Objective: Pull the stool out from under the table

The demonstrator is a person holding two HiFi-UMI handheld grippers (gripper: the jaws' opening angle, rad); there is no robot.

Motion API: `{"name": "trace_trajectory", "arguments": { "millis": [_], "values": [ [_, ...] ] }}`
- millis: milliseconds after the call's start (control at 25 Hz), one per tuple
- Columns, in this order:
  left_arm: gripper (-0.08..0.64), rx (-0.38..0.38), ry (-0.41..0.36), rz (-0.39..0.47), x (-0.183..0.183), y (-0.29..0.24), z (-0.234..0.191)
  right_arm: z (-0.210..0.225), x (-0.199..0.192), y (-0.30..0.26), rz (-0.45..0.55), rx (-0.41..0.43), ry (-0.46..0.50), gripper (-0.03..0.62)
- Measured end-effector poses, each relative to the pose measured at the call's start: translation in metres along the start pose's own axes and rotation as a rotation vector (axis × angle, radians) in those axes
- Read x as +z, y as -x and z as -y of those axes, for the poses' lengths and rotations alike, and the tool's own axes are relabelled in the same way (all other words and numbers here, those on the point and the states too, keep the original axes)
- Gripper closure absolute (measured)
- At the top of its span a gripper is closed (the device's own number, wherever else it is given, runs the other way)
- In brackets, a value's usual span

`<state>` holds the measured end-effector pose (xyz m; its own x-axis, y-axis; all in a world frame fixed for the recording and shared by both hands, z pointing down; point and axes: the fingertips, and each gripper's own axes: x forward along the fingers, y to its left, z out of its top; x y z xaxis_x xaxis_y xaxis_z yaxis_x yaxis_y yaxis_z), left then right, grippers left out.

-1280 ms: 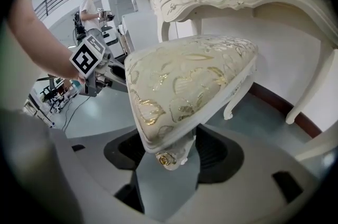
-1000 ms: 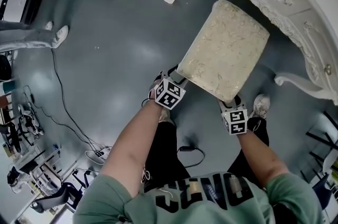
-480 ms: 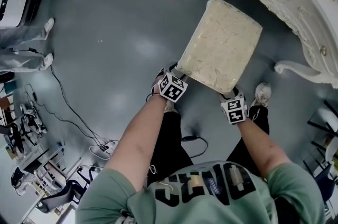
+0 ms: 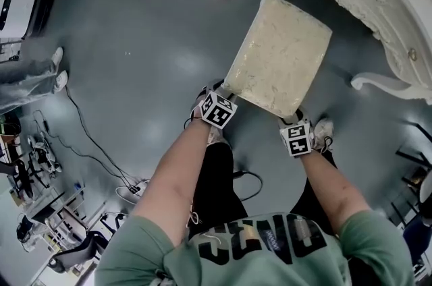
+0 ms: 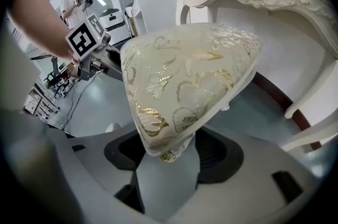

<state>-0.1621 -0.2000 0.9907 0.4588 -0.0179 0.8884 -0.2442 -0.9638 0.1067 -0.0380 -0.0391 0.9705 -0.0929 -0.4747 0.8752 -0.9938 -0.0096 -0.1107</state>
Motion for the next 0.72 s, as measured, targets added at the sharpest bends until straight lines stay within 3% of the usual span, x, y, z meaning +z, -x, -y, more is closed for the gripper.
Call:
{"name": "trace_trajectory", "arguments": {
  "millis": [320, 480, 720],
  "values": [
    [0.315, 0.015, -0.01, -0.03, -0.006, 0.002, 0.0, -0.006, -0.012, -0.004, -0.037, 0.037, -0.025, 0.317],
    [0.295, 0.023, 0.054, 0.003, -0.01, 0.025, -0.001, -0.001, -0.018, 0.019, -0.06, 0.053, 0.002, 0.284],
    [0.295, 0.023, 0.103, 0.002, -0.013, 0.065, 0.0, 0.024, 0.004, 0.063, -0.036, 0.046, -0.006, 0.269]
  ]
}}
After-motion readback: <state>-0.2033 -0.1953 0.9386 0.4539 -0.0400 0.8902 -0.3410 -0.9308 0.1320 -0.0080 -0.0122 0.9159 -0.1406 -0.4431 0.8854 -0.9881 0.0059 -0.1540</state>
